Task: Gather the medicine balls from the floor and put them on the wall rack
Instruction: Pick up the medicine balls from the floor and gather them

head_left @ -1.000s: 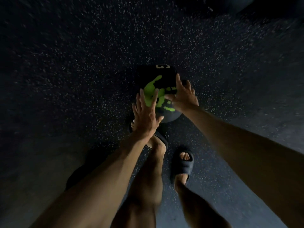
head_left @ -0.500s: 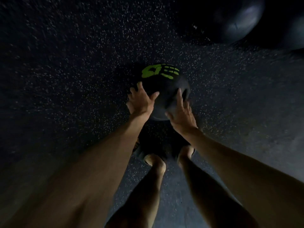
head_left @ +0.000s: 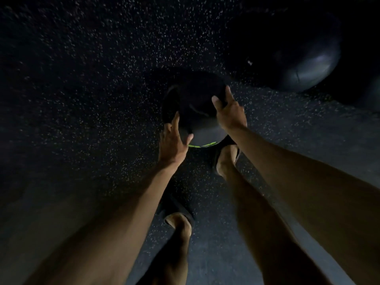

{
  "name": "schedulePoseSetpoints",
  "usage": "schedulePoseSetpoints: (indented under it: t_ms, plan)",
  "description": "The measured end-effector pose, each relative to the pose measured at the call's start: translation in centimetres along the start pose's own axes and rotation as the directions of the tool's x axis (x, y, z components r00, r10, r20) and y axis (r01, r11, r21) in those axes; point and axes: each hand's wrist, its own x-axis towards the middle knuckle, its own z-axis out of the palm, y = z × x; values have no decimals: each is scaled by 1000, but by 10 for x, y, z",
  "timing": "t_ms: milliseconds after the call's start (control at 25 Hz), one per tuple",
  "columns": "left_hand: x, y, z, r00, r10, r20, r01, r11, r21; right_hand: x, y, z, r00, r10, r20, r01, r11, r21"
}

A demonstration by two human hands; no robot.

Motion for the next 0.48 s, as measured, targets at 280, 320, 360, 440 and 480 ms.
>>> schedulePoseSetpoints:
  t_ms: [280, 320, 360, 440, 480]
  plan:
    - [84, 71, -23, 986, -124, -113, 130, 990, 48, 13, 25, -31, 977, -188, 97, 194, 979, -56]
    - [96, 86, -26, 978, -155, -136, 161, 986, 32, 15, 29, -36, 974, -197, 114, 207, 975, -78]
    - [108, 101, -28, 969, -193, -151, 196, 981, 5, 19, 30, -41, 973, -197, 119, 207, 975, -81]
    - [126, 123, -32, 955, -203, -215, 198, 979, -44, 36, 24, -53, 978, -160, 130, 164, 986, -19]
    - [130, 129, -35, 952, -152, -267, 139, 988, -66, 47, 17, -61, 983, -124, 133, 122, 992, 21]
